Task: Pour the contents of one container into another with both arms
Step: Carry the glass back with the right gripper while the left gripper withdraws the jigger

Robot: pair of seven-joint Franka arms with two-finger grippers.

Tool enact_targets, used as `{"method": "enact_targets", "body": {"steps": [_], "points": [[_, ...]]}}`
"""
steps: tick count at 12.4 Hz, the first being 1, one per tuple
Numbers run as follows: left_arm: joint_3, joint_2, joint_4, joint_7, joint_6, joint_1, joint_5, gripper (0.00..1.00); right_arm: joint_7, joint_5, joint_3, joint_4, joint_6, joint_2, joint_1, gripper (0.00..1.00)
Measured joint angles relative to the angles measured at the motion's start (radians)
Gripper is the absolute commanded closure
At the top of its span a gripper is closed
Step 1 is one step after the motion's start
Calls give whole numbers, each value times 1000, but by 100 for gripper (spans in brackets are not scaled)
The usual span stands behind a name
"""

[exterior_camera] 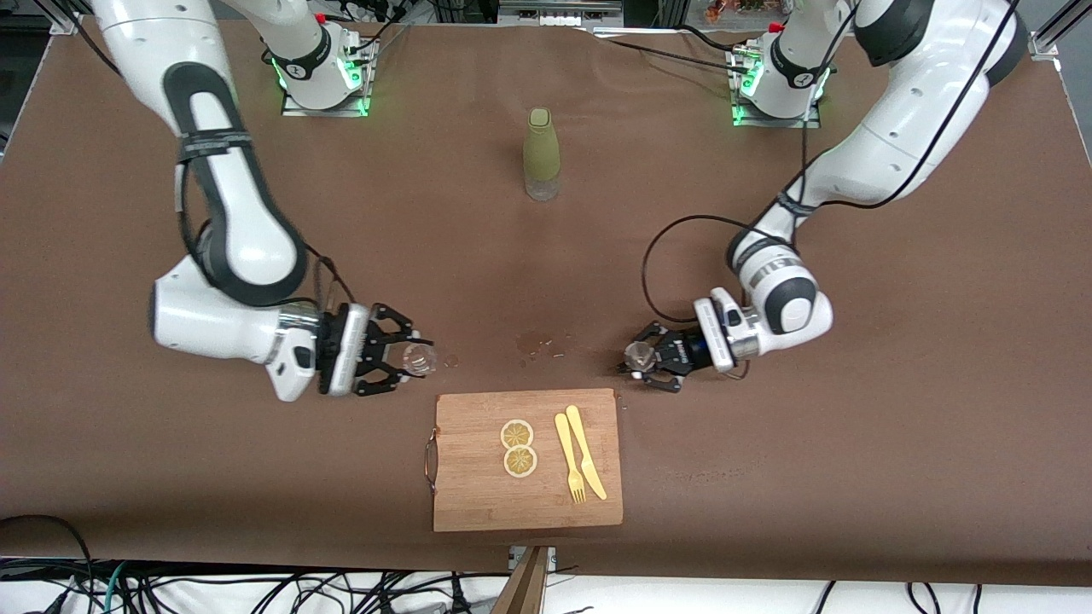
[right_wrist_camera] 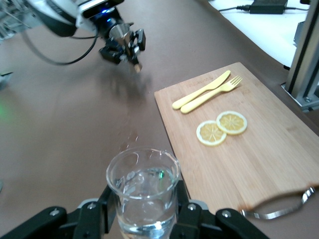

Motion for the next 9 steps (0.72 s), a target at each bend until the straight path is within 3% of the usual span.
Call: {"method": "enact_targets", "body": {"steps": [6, 9], "points": [[226, -29, -61, -79, -416, 148, 299, 100, -396, 16, 7, -152, -214, -19, -308, 71], [322, -35, -64, -119, -544, 199, 407, 100, -532, 16, 7, -199, -287, -2, -433, 71]]}}
